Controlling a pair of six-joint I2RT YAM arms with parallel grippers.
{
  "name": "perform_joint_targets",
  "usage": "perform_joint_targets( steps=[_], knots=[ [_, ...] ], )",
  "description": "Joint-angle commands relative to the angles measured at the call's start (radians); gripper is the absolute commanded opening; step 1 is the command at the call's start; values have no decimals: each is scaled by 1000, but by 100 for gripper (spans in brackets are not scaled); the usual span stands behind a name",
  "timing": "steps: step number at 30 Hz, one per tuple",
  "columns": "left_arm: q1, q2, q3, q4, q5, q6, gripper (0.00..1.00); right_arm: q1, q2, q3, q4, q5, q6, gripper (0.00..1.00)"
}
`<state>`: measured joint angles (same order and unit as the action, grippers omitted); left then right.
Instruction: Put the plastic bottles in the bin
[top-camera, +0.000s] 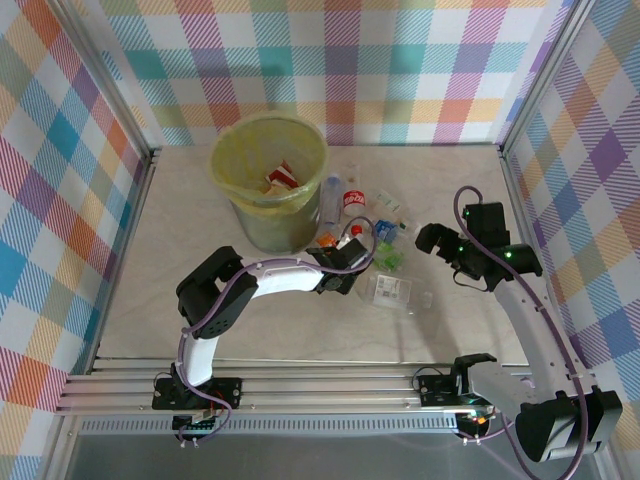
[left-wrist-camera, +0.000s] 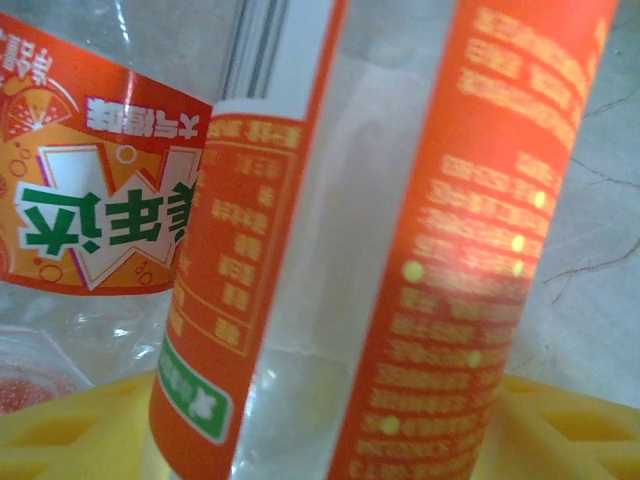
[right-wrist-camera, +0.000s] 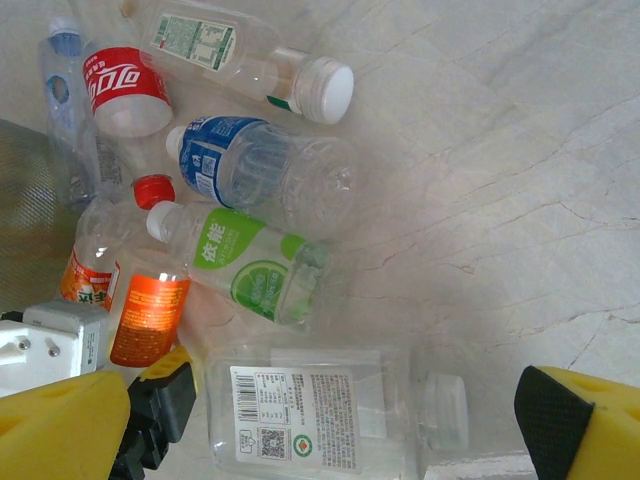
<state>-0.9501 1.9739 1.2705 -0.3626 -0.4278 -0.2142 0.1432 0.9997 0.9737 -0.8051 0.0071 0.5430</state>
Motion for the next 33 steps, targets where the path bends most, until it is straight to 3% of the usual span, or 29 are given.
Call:
perform_joint_targets(
  steps=[1, 9, 16, 22, 29, 33],
  knots=[
    [8, 3, 20, -12, 6, -8, 65, -2, -11, -15, 5, -16, 12, 100],
    [-12, -91, -10, -58, -6, -23, 51, -2, -27, -12, 3, -18, 11, 100],
    [-74, -225, -6, -129, -17, -22, 46, -2, -34, -3, 11, -30, -1, 100],
    [-103, -383, 49, -178, 37, 9, 45, -2, -46, 5, 5, -34, -3, 100],
    [-92, -562, 178, -185, 10, 121, 44, -2, -63, 10, 3, -40, 0, 100],
    [-17, -604, 252, -171, -1, 171, 43, -2, -62, 21, 3, -56, 0, 100]
  ],
)
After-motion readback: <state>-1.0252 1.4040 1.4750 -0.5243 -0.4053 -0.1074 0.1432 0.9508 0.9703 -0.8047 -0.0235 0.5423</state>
